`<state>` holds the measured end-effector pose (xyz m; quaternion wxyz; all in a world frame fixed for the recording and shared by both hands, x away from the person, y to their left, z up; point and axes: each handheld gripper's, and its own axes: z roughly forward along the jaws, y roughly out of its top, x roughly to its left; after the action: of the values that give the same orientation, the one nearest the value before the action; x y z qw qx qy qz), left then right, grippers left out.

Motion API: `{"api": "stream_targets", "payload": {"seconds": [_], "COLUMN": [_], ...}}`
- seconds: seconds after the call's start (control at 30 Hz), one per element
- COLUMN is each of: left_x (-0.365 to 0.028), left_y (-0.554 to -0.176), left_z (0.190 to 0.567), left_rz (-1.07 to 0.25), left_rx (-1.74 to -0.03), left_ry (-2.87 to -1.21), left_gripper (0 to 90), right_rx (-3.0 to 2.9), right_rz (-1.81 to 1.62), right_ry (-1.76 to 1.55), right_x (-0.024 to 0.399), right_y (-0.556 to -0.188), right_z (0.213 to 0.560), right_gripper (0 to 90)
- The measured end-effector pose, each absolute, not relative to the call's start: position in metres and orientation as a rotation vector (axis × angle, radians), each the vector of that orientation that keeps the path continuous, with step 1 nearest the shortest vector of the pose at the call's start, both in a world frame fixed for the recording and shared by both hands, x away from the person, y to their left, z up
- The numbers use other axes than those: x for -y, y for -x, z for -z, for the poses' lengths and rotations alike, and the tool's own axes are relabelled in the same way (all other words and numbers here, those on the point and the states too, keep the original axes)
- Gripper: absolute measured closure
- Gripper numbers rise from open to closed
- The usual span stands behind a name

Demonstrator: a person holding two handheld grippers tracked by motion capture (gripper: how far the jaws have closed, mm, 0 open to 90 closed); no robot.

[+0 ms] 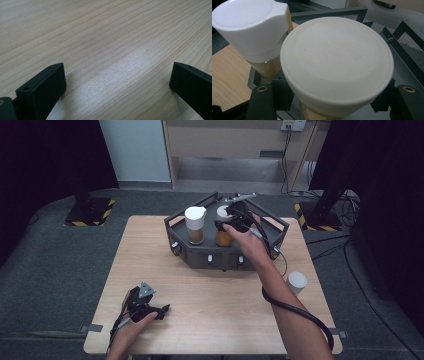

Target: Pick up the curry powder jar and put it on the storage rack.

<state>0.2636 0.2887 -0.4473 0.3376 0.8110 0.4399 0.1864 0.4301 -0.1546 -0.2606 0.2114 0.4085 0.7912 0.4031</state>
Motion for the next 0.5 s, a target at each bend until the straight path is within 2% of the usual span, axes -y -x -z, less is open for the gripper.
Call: {"api": "stream_targets", "payload": {"seconds": [0.5], "left_x": [-0.2887], "left_y": [-0.2636], "left_z": [0.4473], "left_rz": [-0.486], "left_rx": [-1.147], "left_ry": [-2.113], "left_gripper": [0.0], "right_rx": [-2.2], "right_rz": [-1.115], "right_ry": [-1.142], "right_x": [0.1538], "right_y": [-0.4316], "right_z": [0.2649], "right_gripper": [34.7]}}
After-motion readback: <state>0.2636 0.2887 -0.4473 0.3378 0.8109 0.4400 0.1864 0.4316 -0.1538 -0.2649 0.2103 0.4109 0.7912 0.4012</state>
